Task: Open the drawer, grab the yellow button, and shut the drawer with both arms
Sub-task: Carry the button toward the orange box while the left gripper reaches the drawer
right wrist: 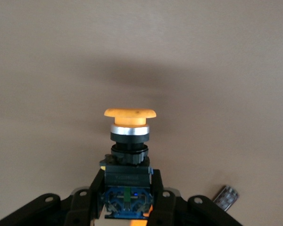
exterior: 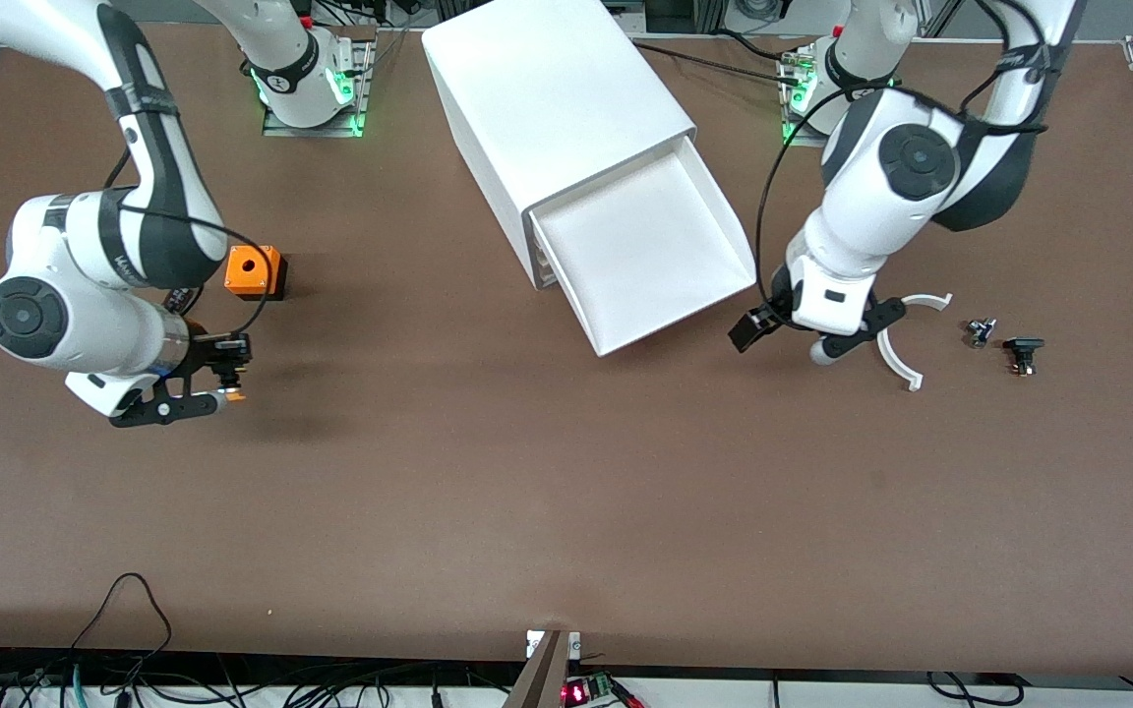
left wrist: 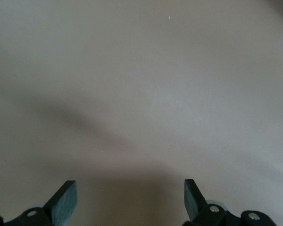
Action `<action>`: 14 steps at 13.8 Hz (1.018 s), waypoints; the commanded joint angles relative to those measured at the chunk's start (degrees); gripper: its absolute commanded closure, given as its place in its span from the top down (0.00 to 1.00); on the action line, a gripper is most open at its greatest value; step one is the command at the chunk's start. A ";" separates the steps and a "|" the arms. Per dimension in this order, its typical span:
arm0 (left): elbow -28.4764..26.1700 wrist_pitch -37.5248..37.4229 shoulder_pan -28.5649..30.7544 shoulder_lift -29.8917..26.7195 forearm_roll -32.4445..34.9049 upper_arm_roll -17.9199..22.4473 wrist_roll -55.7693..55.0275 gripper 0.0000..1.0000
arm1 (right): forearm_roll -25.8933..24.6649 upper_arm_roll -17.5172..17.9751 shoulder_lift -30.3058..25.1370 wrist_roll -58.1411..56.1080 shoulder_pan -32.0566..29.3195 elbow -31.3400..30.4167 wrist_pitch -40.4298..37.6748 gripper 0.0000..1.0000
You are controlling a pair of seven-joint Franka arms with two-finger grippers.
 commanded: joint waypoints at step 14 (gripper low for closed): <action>-7.44 3.24 -2.98 0.56 -0.31 -8.61 -2.34 1.00 | 0.30 1.17 -2.32 -12.14 -8.28 -25.13 31.64 1.00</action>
